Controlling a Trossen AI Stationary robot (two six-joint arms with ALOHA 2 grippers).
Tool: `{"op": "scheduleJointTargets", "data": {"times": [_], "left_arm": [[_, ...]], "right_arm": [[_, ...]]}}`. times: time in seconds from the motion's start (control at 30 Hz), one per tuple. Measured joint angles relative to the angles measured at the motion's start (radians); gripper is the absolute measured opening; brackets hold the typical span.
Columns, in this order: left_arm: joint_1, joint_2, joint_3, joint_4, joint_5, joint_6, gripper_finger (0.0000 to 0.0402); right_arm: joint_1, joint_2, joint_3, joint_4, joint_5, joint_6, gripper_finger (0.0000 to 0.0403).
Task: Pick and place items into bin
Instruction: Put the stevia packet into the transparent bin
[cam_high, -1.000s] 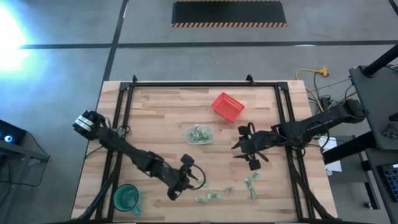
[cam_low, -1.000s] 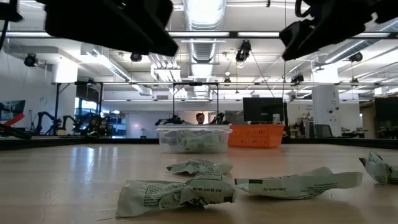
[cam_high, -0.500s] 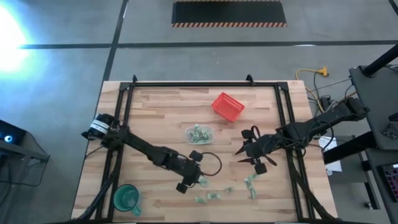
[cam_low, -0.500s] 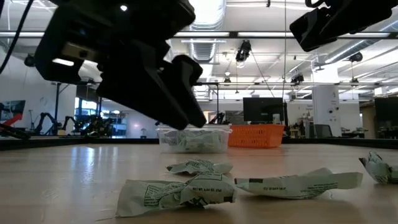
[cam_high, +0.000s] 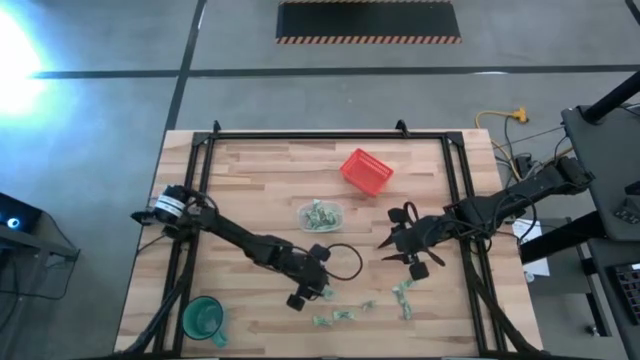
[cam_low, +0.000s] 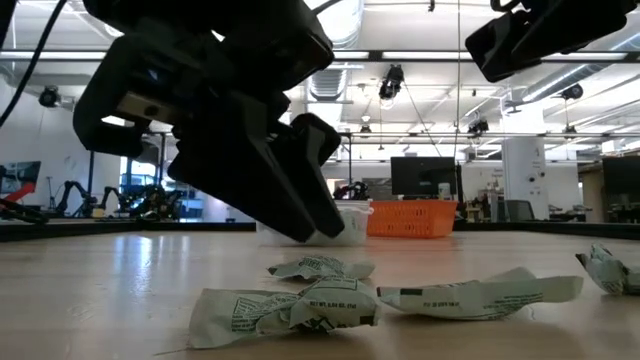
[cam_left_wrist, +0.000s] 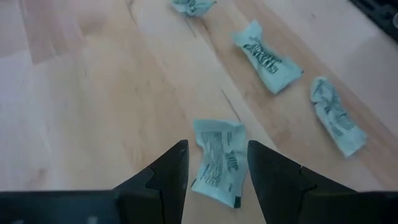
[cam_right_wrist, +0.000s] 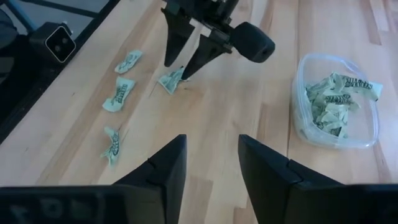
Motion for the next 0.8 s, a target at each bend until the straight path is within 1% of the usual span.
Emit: {"op": "scheduleJointTargets", "data": {"times": [0.27,0.47,0.63,0.8], "left_arm": [[0.000,0.019,-0.006,0.009,0.028,0.000,0.0148],[0.004,0.050,0.006,0.018,0.031,0.004,0.0148],[0.010,0.059,0.005,0.015,0.031,0.005,0.0148],[0.016,0.061,0.005,0.011,0.032,0.008,0.0144]], "right_arm": [[0.000,0.000,-0.002,0.001,0.000,0.000,0.0125],[0.000,0.000,-0.003,0.001,0.000,0.000,0.0123],[0.000,0.000,-0.003,0.001,0.000,0.000,0.0125],[0.000,0.000,-0.003,0.002,0.000,0.000,0.0120]]}}
